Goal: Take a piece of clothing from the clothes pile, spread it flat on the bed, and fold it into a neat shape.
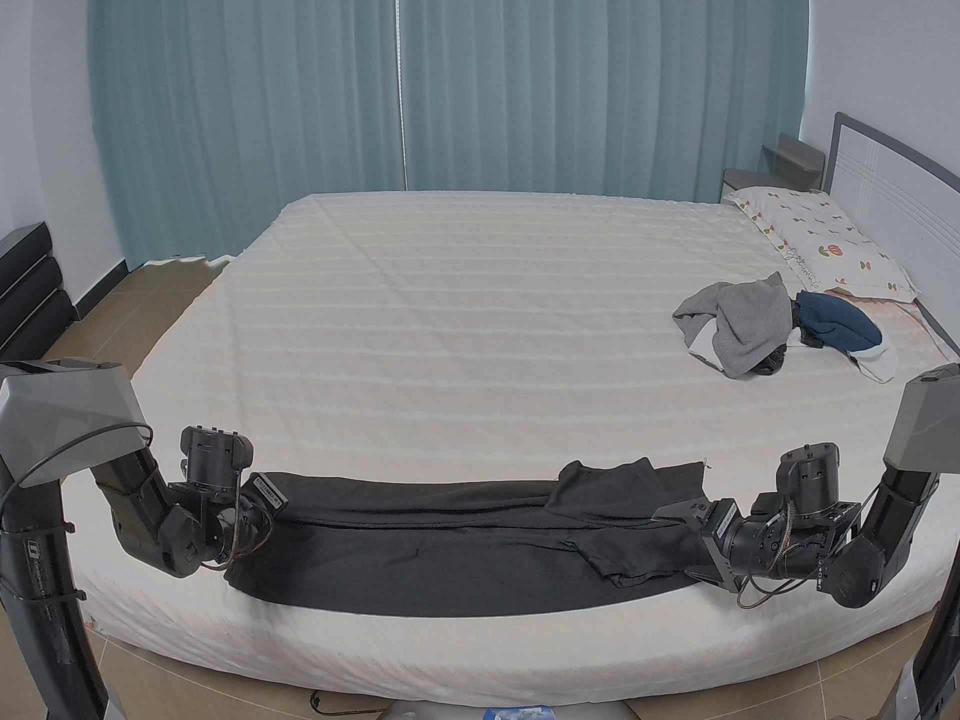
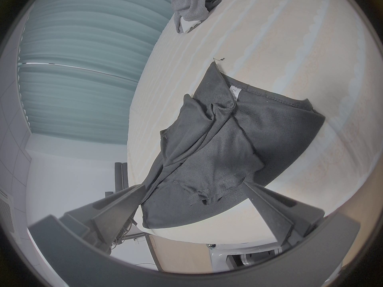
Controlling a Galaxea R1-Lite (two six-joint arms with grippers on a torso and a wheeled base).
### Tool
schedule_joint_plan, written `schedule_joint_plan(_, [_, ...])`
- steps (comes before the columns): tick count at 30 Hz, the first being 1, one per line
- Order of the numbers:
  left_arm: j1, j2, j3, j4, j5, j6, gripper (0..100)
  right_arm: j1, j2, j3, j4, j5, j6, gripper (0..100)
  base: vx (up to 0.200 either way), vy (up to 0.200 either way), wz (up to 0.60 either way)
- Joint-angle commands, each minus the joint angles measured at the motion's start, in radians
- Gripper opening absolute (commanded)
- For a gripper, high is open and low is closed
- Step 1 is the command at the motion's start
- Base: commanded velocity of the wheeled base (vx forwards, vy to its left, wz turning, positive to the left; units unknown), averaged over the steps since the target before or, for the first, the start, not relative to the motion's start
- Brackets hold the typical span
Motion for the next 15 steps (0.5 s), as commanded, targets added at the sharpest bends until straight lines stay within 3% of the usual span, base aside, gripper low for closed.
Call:
schedule_joint_plan(1, [0.003, 0.012, 0.034, -0.017, 0.003, 0.023, 0, 0.001, 0.001, 0.0, 0.0, 0.001, 0.0, 100, 0.0, 0.0, 0.0])
schedule_joint_plan(2, [0.003, 0.009, 0.036, -0.018, 0.003, 0.023, 100, 0.0, 0.001, 0.0, 0.0, 0.001, 0.0, 100, 0.0, 0.0, 0.0])
schedule_joint_plan(10, [0.041, -0.089, 0.048, -0.012, -0.009, 0.021, 100, 0.0, -0.002, 0.0, -0.002, -0.001, 0.0, 100, 0.0, 0.0, 0.0])
schedule_joint_plan(15, [0.103, -0.184, 0.053, 0.003, -0.098, 0.023, 100, 0.0, -0.002, 0.0, -0.002, -0.001, 0.002, 100, 0.0, 0.0, 0.0])
